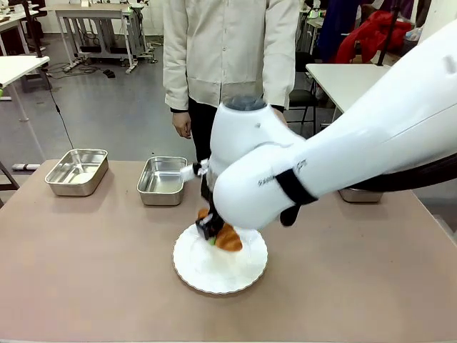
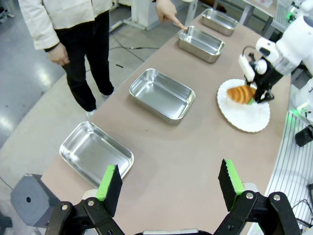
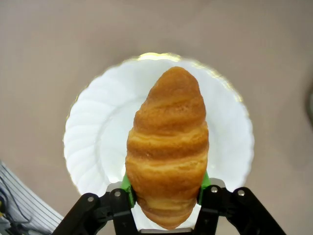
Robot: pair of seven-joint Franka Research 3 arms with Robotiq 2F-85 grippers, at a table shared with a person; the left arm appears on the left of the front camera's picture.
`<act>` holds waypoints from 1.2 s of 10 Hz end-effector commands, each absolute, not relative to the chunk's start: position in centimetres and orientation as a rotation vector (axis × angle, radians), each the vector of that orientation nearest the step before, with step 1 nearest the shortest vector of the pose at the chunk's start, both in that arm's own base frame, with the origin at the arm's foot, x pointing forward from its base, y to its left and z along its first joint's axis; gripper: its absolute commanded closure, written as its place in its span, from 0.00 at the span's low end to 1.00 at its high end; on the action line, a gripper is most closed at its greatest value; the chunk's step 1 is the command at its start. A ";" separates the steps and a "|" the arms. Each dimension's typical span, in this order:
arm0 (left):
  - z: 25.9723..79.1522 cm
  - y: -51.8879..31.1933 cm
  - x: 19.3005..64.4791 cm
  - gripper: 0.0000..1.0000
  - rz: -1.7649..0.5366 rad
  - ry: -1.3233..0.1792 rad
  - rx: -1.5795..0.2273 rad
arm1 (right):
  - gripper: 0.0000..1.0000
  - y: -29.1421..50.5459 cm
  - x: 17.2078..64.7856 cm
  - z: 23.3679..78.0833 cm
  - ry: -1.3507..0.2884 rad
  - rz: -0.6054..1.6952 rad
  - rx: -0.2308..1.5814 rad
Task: Place the bread in the container.
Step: Place the Butter Roll into the Airtight Container indicated by the human.
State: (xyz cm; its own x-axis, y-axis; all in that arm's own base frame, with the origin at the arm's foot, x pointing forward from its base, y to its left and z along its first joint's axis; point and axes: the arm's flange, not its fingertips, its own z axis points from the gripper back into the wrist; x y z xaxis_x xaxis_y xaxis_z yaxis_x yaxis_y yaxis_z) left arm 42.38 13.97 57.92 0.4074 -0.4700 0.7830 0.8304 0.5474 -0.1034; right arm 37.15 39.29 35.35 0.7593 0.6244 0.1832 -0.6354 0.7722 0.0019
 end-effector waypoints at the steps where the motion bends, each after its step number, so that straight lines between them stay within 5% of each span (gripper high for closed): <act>1: 58.0 13.9 42.3 0.00 -0.875 -0.786 -0.541 | 0.44 37.8 39.2 39.9 -0.223 0.543 0.038; 5: 58.0 13.9 42.3 0.00 -0.875 -0.786 -0.541 | 0.44 33.3 47.4 43.6 -0.258 0.260 0.007; 12: 58.0 13.9 42.3 0.00 -0.875 -0.786 -0.541 | 0.44 28.0 57.9 39.1 -0.247 0.058 -0.056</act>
